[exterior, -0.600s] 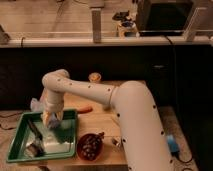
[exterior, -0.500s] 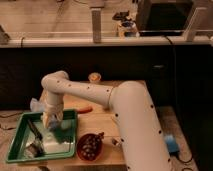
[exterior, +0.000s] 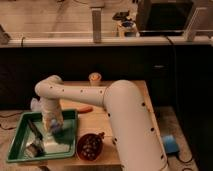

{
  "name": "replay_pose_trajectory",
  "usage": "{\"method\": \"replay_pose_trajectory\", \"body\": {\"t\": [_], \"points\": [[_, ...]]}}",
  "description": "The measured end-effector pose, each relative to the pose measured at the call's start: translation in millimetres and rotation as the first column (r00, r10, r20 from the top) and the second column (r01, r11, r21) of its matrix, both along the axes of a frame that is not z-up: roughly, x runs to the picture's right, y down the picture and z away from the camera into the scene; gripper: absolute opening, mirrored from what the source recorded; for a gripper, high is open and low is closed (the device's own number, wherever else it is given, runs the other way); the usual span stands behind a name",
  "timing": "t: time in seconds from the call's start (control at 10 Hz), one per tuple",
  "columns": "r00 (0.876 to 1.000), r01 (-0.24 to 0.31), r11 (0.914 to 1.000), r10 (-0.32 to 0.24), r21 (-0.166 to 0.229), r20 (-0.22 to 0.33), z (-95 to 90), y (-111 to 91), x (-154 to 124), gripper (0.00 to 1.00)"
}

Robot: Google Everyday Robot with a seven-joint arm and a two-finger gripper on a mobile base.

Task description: Place sponge in tray

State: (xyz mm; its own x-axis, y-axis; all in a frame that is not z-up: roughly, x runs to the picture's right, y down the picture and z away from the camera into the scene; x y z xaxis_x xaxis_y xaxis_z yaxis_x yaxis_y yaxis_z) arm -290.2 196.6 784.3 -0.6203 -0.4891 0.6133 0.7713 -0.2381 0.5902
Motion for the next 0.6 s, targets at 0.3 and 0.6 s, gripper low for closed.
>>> {"method": "replay_pose_trajectory", "body": {"t": [0.3,0.6], "points": [[0.998,0.040,0.9992,-0.040,0.000,0.048,-9.4,-11,10,0.80],[0.997,0.025,0.9992,-0.027,0.032,0.073,-28.3,-50,28,0.80]]}}
